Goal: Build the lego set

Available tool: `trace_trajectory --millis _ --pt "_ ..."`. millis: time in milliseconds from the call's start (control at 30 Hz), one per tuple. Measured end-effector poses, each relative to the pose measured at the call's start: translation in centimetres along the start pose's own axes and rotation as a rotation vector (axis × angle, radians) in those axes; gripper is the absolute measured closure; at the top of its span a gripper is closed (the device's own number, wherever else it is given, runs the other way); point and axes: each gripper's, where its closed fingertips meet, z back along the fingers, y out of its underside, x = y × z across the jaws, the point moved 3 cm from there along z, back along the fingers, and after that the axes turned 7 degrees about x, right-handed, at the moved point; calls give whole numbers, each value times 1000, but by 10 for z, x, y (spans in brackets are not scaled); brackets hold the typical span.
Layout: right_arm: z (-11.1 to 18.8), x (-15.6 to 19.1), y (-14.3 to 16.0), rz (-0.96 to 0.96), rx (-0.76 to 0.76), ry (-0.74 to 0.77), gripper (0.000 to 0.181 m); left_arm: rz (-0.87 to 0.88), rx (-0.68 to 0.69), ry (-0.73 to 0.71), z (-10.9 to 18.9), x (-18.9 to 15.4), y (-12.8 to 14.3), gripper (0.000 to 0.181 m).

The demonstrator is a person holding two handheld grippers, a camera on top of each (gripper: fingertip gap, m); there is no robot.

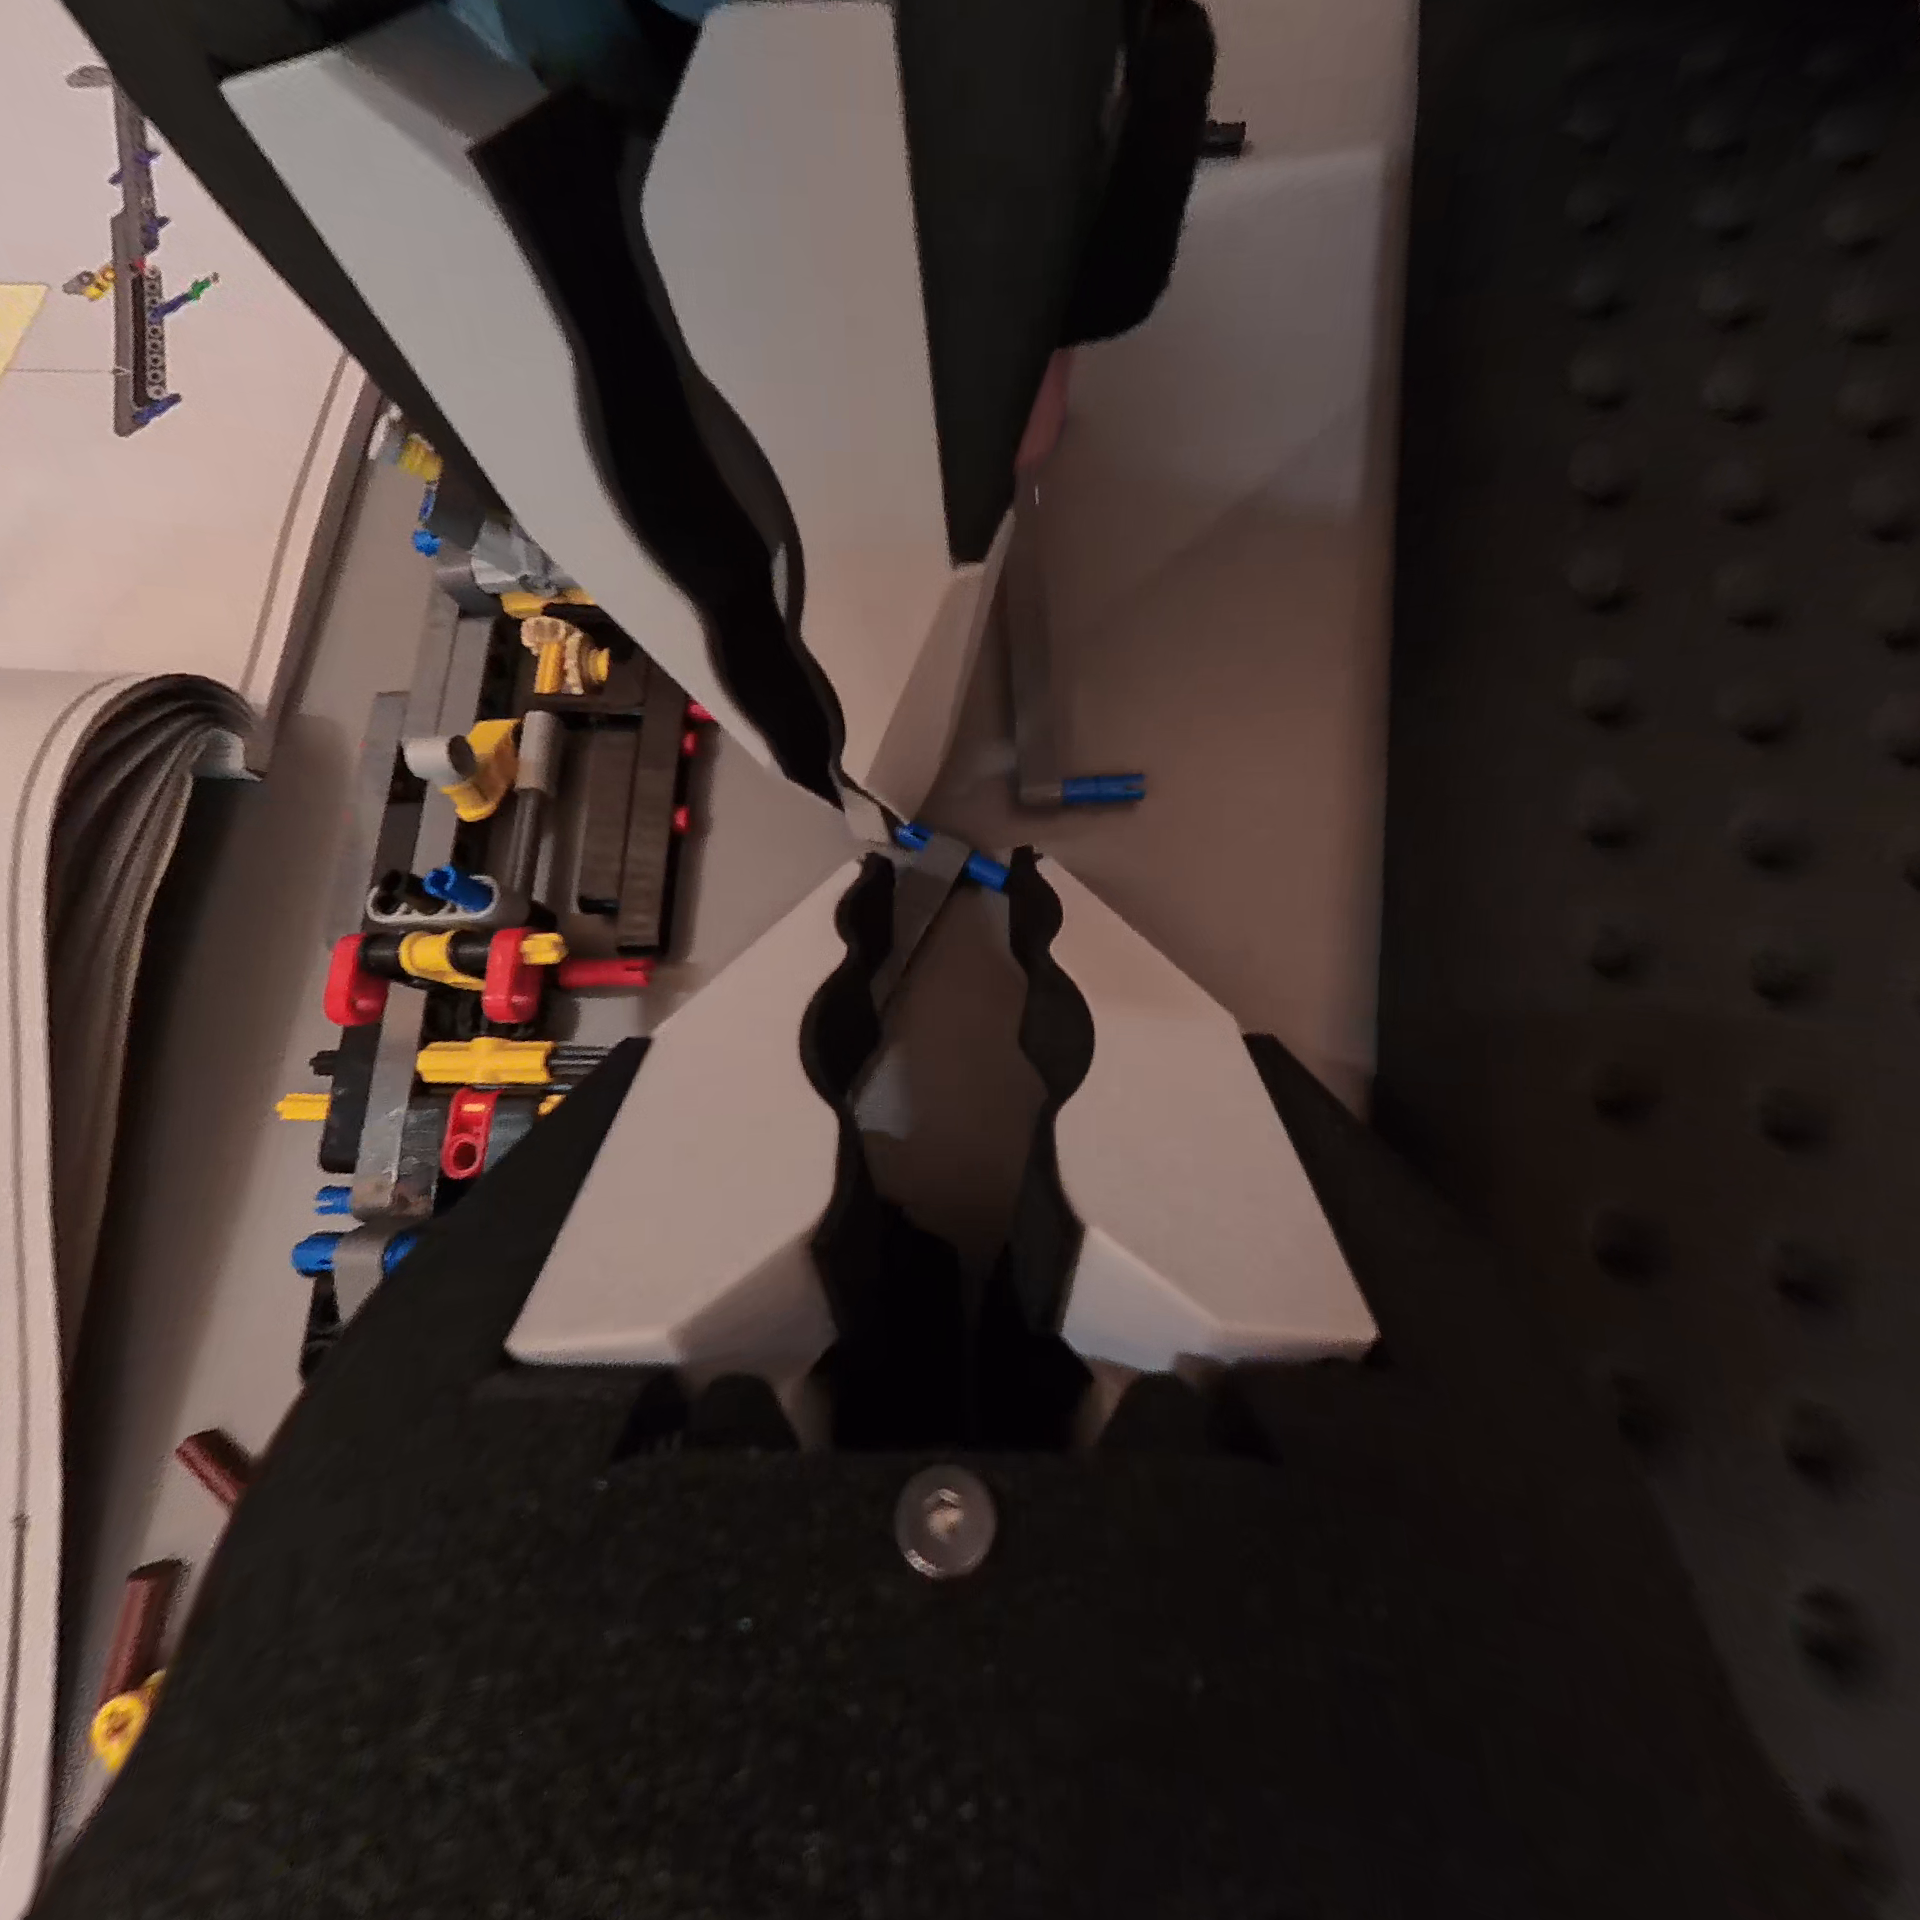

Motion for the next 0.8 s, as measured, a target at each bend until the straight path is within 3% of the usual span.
trace_trajectory --millis 233,433,567,800 --pt "2 -8 8 -43 -39 -17 175 13 -48 -4 11 5 -4 156" --pt "20 8 0 -138 -372 -214 175 -27 -141 -62 22 8 -19 158" --pt "23 6 0 -237 -521 -309 175 -200 -117 -243 22 7 -21 163" --pt "43 10 -4 -294 -791 -530 175 -335 -102 -490 28 20 -25 179"
